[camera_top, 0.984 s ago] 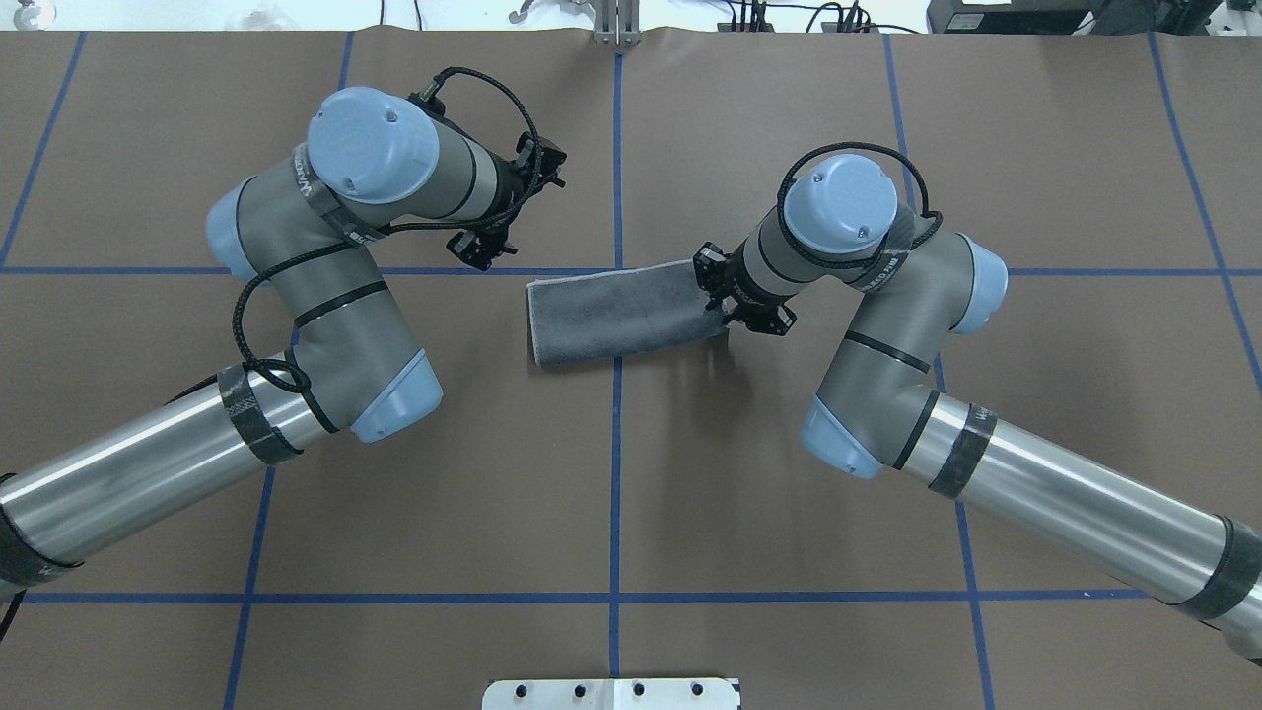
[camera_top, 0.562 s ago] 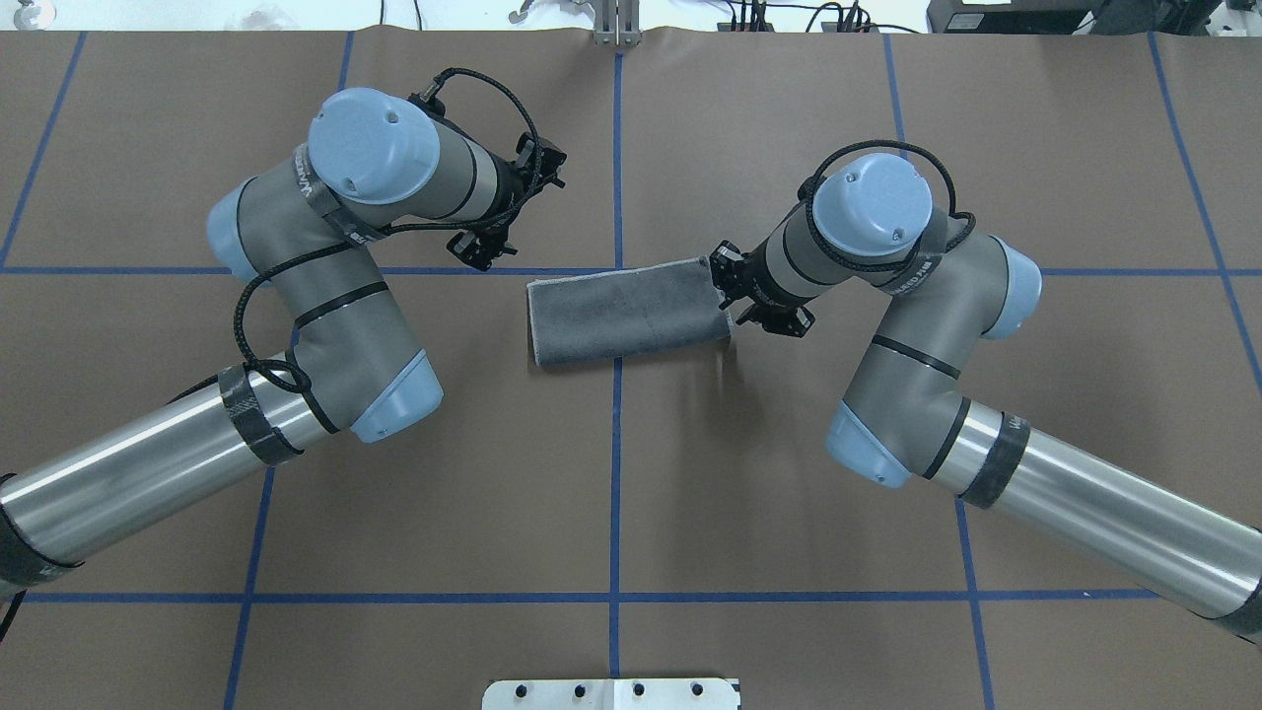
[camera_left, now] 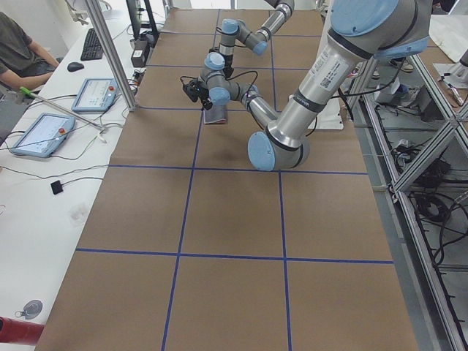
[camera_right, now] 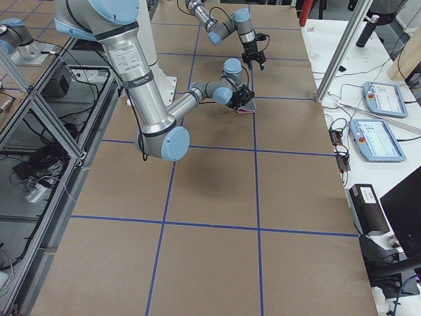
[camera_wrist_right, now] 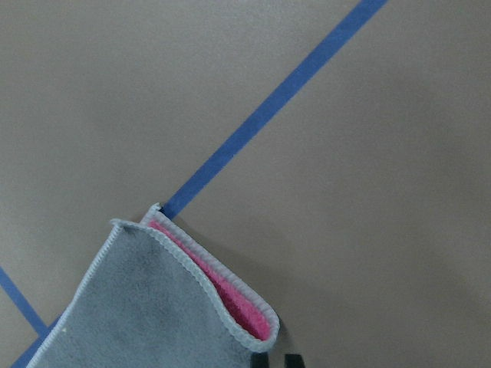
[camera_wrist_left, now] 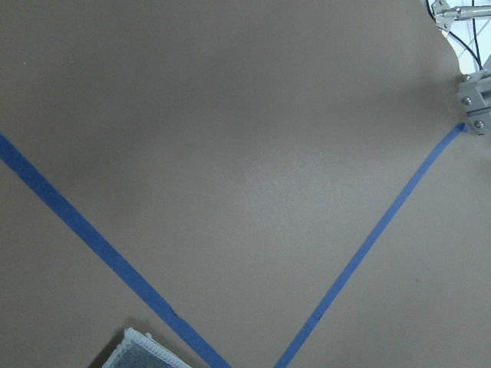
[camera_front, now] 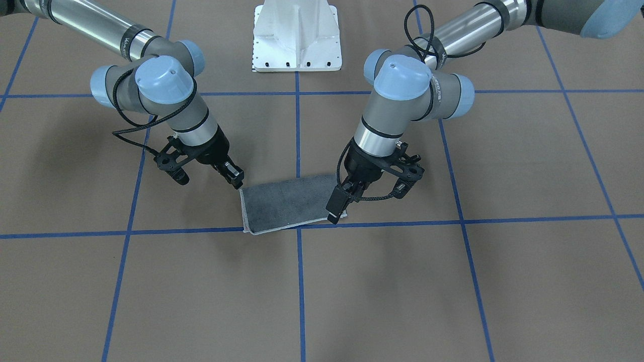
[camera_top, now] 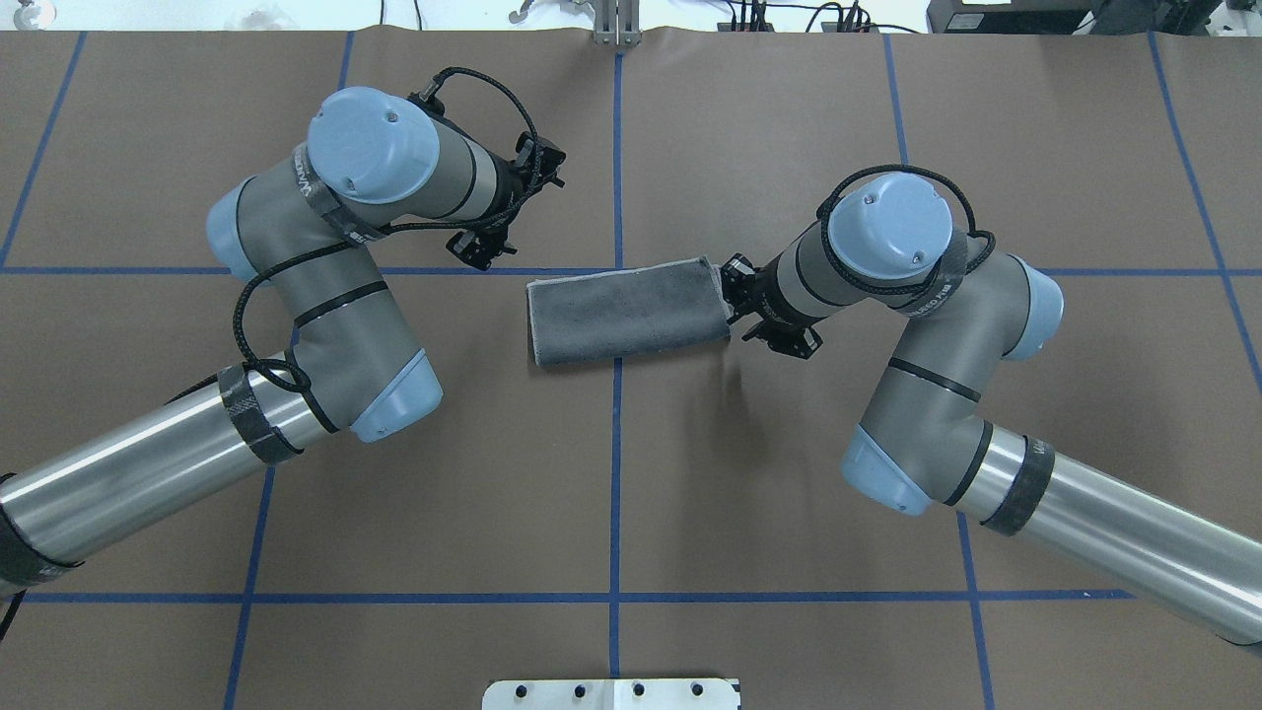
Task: Fold towel twice with both arms
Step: 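Drag the towel end with the right gripper toward the robot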
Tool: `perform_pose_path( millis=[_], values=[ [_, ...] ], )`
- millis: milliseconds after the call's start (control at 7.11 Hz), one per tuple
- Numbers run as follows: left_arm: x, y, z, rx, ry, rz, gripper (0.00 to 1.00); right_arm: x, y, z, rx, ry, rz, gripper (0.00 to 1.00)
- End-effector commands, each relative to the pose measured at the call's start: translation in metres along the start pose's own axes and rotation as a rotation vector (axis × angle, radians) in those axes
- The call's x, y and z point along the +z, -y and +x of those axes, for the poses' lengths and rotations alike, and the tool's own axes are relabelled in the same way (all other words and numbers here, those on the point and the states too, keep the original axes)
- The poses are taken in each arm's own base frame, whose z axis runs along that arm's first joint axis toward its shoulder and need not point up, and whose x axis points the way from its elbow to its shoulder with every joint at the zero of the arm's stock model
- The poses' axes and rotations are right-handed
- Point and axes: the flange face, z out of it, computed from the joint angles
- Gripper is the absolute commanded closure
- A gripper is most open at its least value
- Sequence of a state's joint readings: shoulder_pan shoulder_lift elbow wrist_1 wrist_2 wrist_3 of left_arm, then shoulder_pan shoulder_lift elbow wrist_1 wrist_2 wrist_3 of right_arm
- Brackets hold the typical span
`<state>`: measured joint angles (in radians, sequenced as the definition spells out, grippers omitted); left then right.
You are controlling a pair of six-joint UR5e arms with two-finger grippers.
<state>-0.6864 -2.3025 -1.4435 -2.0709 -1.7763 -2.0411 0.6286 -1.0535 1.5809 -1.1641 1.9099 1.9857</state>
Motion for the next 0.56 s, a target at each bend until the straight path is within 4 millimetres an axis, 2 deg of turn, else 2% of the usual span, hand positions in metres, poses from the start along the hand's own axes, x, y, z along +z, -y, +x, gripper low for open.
perform_pose_path(
  millis=[0, 281, 422],
  values=[
    [0.001, 0.0, -0.001, -0.001, 0.002, 0.0, 0.0, 0.014, -0.004, 0.002, -0.005, -0.001, 0.027, 0.12],
    [0.002, -0.001, -0.001, -0.005, 0.004, 0.0, 0.0, 0.022, -0.008, 0.005, -0.008, -0.015, 0.025, 0.14],
    [0.001, -0.001, 0.0, -0.005, 0.002, -0.001, 0.0, 0.025, -0.006, 0.006, -0.006, -0.021, 0.03, 0.21]
  ],
)
